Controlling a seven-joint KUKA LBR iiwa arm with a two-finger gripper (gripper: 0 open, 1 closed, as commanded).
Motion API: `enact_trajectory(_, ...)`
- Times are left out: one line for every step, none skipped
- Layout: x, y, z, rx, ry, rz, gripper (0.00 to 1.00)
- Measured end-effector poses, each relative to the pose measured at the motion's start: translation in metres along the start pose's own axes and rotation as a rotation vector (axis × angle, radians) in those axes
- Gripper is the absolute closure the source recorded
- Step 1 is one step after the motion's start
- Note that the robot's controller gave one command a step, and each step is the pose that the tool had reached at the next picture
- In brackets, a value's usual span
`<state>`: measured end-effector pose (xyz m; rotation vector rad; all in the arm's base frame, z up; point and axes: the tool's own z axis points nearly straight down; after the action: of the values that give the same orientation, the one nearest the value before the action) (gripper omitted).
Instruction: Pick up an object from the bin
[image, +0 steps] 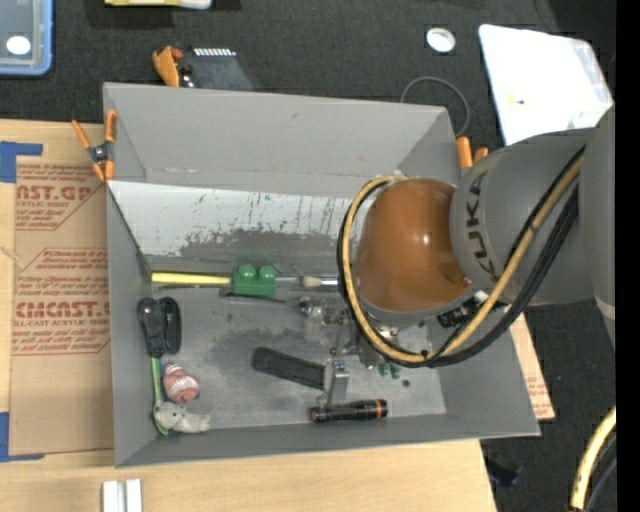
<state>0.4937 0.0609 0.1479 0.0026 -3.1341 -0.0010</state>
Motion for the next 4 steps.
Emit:
enact_trajectory(-0.002,0.000,-0.003,-0.001,-0.007,0.001,0.00)
enact_trajectory(0.009,0.006,0.057,-0.003,-0.011,0.162,0.00)
enact_trajectory(0.013,0.002,0.031,-0.002,-0.005,0.226,0.00)
enact_trajectory(0.011,0.005,0.068,-0.002,-0.009,0.203,0.00)
